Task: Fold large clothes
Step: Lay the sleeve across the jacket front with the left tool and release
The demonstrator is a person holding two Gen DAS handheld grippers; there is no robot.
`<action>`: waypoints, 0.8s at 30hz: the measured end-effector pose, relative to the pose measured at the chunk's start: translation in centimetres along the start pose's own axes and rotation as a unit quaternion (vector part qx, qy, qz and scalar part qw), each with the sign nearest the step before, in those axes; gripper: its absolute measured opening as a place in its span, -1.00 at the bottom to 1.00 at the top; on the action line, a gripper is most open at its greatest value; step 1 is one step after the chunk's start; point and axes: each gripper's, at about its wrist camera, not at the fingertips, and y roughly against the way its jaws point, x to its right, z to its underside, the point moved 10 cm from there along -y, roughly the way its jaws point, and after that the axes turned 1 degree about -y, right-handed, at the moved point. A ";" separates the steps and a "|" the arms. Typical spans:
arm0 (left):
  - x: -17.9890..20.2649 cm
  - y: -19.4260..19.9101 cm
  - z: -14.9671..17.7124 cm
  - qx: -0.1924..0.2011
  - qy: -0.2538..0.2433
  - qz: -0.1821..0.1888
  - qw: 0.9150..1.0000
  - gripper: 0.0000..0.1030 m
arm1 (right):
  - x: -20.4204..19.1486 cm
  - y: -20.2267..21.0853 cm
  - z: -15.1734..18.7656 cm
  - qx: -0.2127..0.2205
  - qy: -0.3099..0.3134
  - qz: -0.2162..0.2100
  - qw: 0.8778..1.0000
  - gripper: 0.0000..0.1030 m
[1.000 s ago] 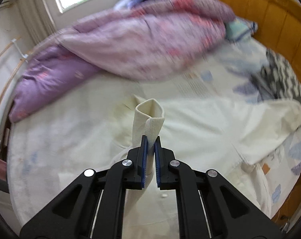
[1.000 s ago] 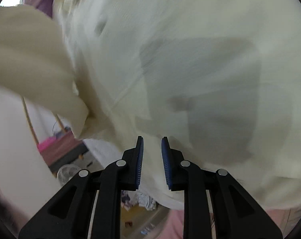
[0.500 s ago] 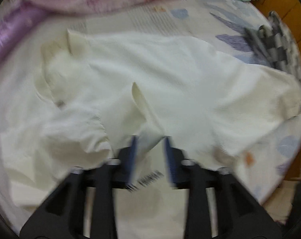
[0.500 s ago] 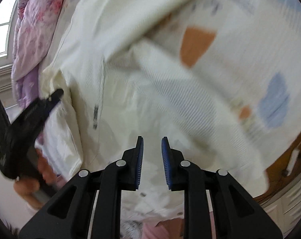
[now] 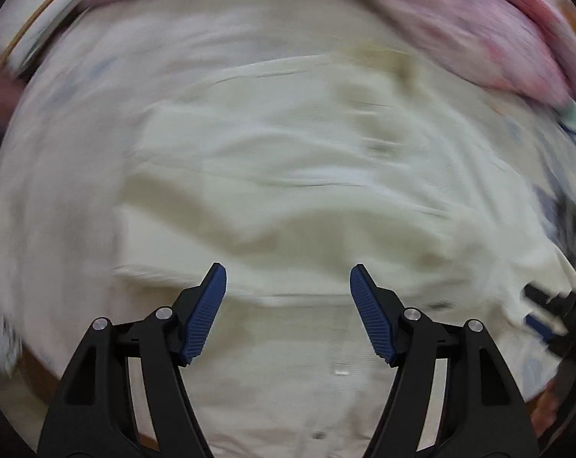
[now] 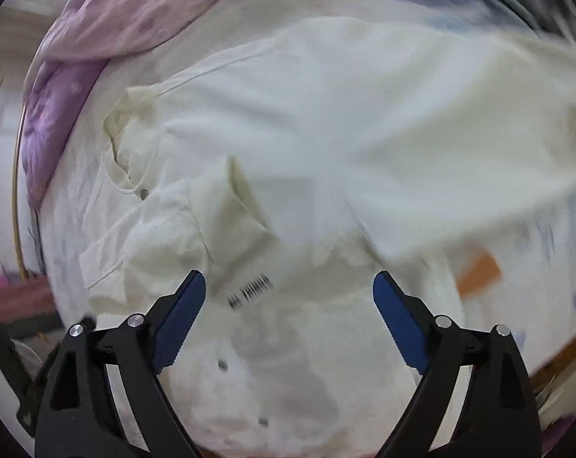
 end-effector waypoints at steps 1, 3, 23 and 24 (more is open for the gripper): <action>-1.6 -0.5 0.3 -0.007 0.013 -0.009 1.000 0.33 | -0.8 -0.9 -0.8 0.001 0.015 0.014 1.000 0.67; -4.7 -1.7 1.3 -0.026 0.038 -0.021 0.999 0.33 | -2.7 -3.2 -2.6 0.005 0.045 0.026 0.999 0.67; -13.8 -7.3 1.7 -0.040 0.126 -0.086 0.987 0.14 | 3.2 -6.3 -6.3 -0.030 -0.044 0.057 0.997 -0.84; -13.8 -7.3 1.6 -0.037 0.127 -0.089 0.987 0.14 | 2.2 -6.4 -6.1 -0.040 -0.061 0.004 0.997 -0.70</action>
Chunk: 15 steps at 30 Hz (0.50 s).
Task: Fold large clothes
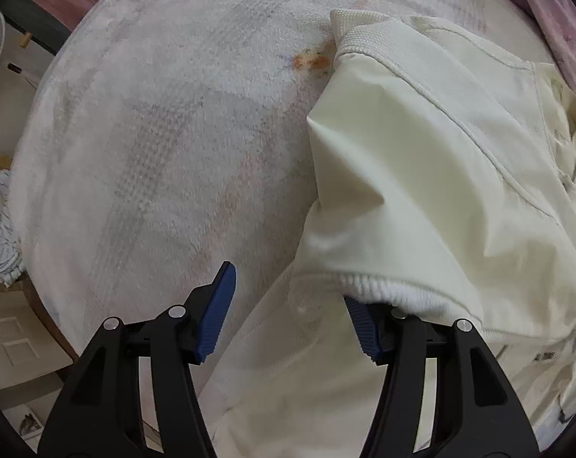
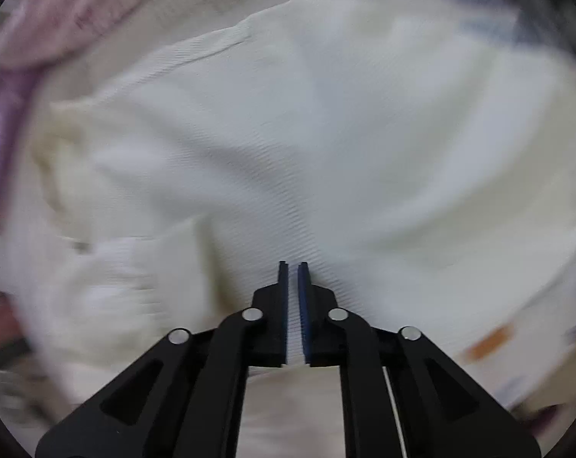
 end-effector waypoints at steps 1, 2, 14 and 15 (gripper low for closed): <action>-0.1 0.2 -0.4 0.010 0.002 -0.006 1.000 0.14 | -0.7 -0.1 0.2 -0.008 -0.003 -0.023 1.000 -0.20; -0.4 0.3 -0.7 0.019 0.001 -0.024 1.000 0.13 | -1.7 -0.3 0.3 -0.013 0.003 -0.039 0.999 0.22; -2.2 -1.0 -1.0 0.022 -0.028 -0.060 0.998 0.05 | -4.0 -0.9 0.0 0.030 0.091 0.038 0.995 -0.80; -2.0 -0.9 -0.9 0.023 -0.037 -0.059 0.997 0.06 | -2.9 0.4 -0.4 0.054 0.092 0.068 0.992 -0.80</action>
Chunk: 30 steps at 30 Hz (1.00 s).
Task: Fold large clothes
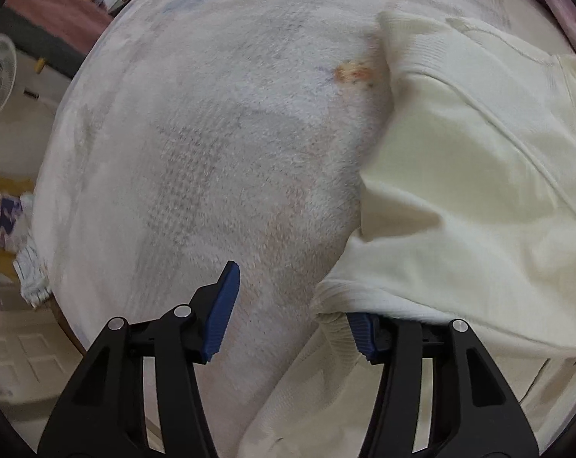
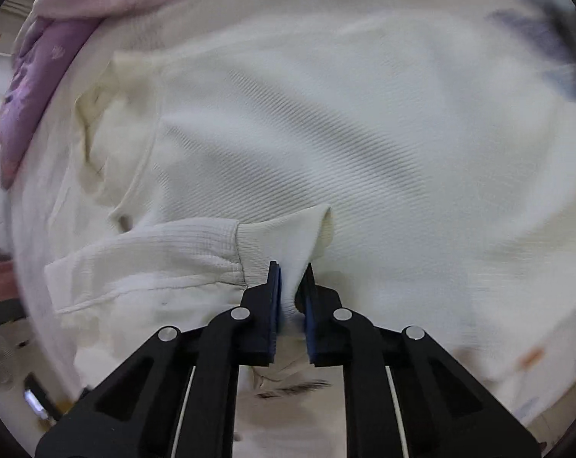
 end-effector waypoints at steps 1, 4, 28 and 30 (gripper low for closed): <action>0.4 0.1 -0.1 0.001 -0.013 0.000 1.000 0.06 | 0.7 0.4 0.3 0.004 0.008 0.014 1.000 -0.80; 1.4 0.5 0.0 0.011 -0.050 -0.022 0.998 0.09 | 2.9 -0.8 1.8 -0.019 -0.003 0.038 0.999 -0.79; 6.1 7.5 -2.7 0.042 -0.131 0.120 0.983 -0.28 | -13.5 1.0 6.8 0.028 0.165 -0.067 0.984 -0.54; 7.5 4.0 -2.5 0.010 -0.125 0.130 0.984 -0.29 | -14.9 -1.4 7.3 0.002 0.176 -0.062 0.982 -0.54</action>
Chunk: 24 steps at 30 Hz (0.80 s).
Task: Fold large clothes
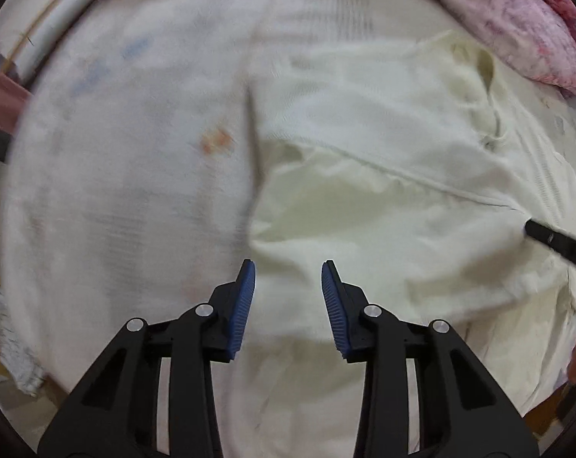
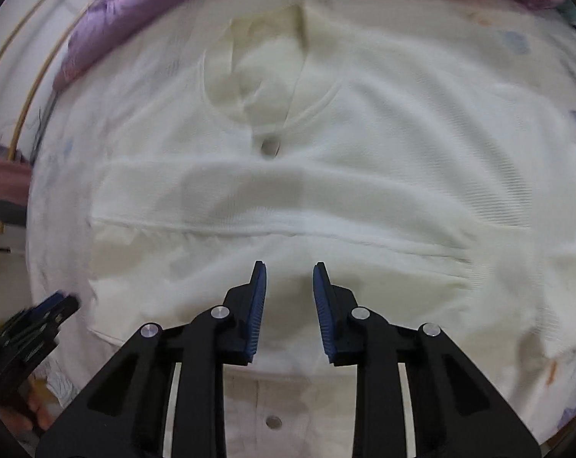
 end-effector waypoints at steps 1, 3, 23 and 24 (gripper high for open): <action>-0.2 -1.4 0.7 -0.022 0.002 -0.003 1.000 -0.30 | -0.1 -0.8 0.9 -0.013 -0.002 0.006 1.000 -0.59; -0.7 -4.2 3.0 -0.066 0.008 -0.007 0.998 -0.30 | 1.5 -3.1 3.2 -0.041 -0.020 0.014 0.999 -0.69; -2.8 -2.6 -10.2 0.018 -0.033 -0.028 0.999 -0.27 | 11.8 3.9 -1.4 -0.027 -0.151 0.057 0.986 -0.77; -2.8 -4.6 -11.4 0.007 -0.029 -0.026 0.999 -0.28 | 12.4 3.1 -1.7 -0.036 -0.155 0.058 0.986 -0.77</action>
